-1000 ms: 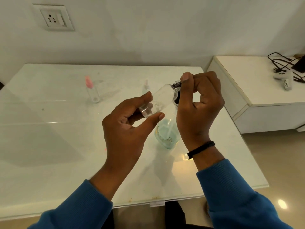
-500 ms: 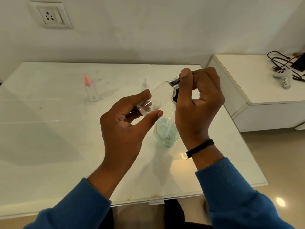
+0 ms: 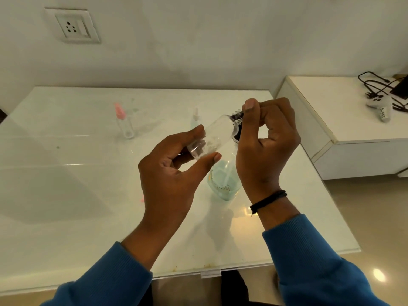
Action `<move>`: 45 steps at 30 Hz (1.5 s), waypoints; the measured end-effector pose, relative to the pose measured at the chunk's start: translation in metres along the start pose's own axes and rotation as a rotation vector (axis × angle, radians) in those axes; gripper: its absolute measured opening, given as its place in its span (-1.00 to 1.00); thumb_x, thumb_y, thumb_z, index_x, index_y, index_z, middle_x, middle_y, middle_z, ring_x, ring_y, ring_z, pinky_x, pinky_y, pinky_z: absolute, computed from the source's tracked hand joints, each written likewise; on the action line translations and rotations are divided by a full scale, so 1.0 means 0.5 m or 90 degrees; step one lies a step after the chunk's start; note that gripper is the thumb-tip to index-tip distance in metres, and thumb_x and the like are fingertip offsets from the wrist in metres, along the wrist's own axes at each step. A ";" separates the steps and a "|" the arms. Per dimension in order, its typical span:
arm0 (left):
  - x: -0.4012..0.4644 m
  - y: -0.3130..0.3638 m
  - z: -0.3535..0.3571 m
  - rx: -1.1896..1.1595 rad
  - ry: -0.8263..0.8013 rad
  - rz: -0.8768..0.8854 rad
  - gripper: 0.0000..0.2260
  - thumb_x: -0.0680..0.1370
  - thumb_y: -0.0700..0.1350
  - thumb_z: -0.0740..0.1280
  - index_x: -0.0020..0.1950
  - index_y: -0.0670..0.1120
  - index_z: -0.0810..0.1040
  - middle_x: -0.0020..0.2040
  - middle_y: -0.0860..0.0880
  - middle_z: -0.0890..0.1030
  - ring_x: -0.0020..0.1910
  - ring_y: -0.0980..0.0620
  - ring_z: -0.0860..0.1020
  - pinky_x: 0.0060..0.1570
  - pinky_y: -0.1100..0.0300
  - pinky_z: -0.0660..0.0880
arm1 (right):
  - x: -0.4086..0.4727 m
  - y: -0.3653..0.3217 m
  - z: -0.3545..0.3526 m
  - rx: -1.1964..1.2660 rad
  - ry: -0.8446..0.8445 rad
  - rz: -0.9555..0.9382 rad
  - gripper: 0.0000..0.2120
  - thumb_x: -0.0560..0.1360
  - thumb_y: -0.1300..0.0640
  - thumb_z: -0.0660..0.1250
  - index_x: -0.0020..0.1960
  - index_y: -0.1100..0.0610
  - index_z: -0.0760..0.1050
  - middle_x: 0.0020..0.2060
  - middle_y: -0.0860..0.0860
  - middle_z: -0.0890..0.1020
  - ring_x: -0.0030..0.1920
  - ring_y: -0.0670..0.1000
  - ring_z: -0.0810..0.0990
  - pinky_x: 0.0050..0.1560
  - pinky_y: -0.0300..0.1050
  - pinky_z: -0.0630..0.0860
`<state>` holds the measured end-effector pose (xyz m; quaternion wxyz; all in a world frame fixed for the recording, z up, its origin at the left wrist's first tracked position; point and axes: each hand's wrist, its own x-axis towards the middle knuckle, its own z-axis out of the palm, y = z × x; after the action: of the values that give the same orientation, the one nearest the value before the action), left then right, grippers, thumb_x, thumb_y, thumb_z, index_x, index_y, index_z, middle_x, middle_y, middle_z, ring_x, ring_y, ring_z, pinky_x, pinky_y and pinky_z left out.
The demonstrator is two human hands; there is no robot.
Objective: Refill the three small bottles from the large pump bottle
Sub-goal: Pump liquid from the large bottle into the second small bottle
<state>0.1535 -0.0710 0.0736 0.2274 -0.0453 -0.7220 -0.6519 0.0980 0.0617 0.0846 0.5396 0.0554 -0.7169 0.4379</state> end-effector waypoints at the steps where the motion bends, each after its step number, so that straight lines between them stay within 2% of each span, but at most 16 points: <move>1: 0.000 0.001 0.000 -0.001 0.001 -0.001 -0.58 0.41 -0.17 0.59 0.26 -0.12 0.65 0.13 0.02 0.70 0.09 0.09 0.69 0.08 0.25 0.62 | 0.003 -0.002 0.000 -0.004 0.000 0.001 -0.71 0.60 0.23 0.33 -0.30 0.25 0.52 -0.29 -0.07 0.46 -0.27 0.05 0.44 -0.28 0.19 0.43; 4: 0.000 0.002 0.000 -0.005 0.003 0.003 -0.58 0.42 -0.18 0.59 0.26 -0.12 0.65 0.14 0.02 0.70 0.09 0.11 0.69 0.07 0.28 0.61 | 0.011 -0.009 0.000 -0.015 -0.002 0.001 -0.70 0.60 0.22 0.33 -0.30 0.24 0.52 -0.30 -0.08 0.45 -0.26 0.05 0.42 -0.26 0.13 0.41; 8: -0.001 0.002 0.001 -0.003 0.001 0.002 -0.58 0.42 -0.18 0.59 0.26 -0.13 0.65 0.13 0.01 0.70 0.09 0.11 0.69 0.08 0.27 0.62 | 0.000 -0.005 0.001 0.003 -0.001 0.006 -0.71 0.60 0.22 0.33 -0.28 0.27 0.53 -0.28 -0.07 0.47 -0.26 0.06 0.46 -0.26 0.21 0.46; 15: -0.001 0.003 -0.001 -0.017 0.004 -0.001 -0.58 0.41 -0.19 0.59 0.26 -0.10 0.64 0.12 0.02 0.70 0.08 0.09 0.69 0.08 0.26 0.61 | 0.011 -0.013 0.002 -0.019 -0.005 0.004 -0.70 0.60 0.21 0.33 -0.30 0.24 0.52 -0.31 -0.07 0.46 -0.27 0.05 0.44 -0.26 0.14 0.42; 20: -0.001 0.001 0.001 0.000 -0.001 0.005 -0.58 0.41 -0.17 0.59 0.26 -0.12 0.65 0.12 0.03 0.70 0.08 0.11 0.69 0.08 0.28 0.61 | -0.005 -0.001 0.001 0.009 -0.004 0.011 -0.72 0.61 0.21 0.32 -0.26 0.27 0.55 -0.27 -0.06 0.48 -0.25 0.10 0.49 -0.26 0.24 0.47; 25: -0.001 0.000 0.000 -0.017 0.000 0.011 -0.58 0.42 -0.19 0.59 0.26 -0.12 0.64 0.12 0.01 0.71 0.09 0.06 0.70 0.10 0.24 0.61 | 0.009 -0.011 0.001 -0.012 0.005 0.001 -0.71 0.60 0.21 0.32 -0.29 0.26 0.54 -0.29 -0.08 0.46 -0.26 0.06 0.44 -0.26 0.17 0.44; 33: 0.000 0.000 0.000 -0.011 -0.004 0.010 -0.58 0.41 -0.18 0.58 0.26 -0.14 0.64 0.13 0.01 0.70 0.09 0.11 0.69 0.08 0.29 0.61 | 0.005 -0.006 0.002 -0.008 0.002 0.000 -0.71 0.60 0.22 0.32 -0.29 0.25 0.53 -0.29 -0.06 0.47 -0.26 0.05 0.45 -0.27 0.17 0.44; 38: 0.000 -0.002 0.000 0.005 -0.001 0.016 -0.58 0.42 -0.18 0.59 0.27 -0.14 0.64 0.12 0.00 0.71 0.09 0.06 0.69 0.10 0.20 0.63 | 0.000 -0.006 0.001 0.003 -0.001 0.001 -0.72 0.61 0.24 0.33 -0.28 0.24 0.54 -0.27 -0.07 0.46 -0.26 0.08 0.46 -0.27 0.20 0.44; 45: 0.001 -0.002 -0.002 0.011 0.006 0.012 -0.58 0.43 -0.16 0.59 0.27 -0.12 0.64 0.13 0.00 0.71 0.10 0.07 0.69 0.10 0.19 0.63 | 0.004 -0.014 0.004 -0.013 0.010 0.002 -0.71 0.61 0.21 0.32 -0.28 0.26 0.54 -0.28 -0.06 0.47 -0.26 0.06 0.45 -0.26 0.19 0.45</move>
<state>0.1528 -0.0720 0.0728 0.2377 -0.0470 -0.7261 -0.6435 0.0998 0.0567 0.0902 0.5451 0.0453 -0.7172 0.4318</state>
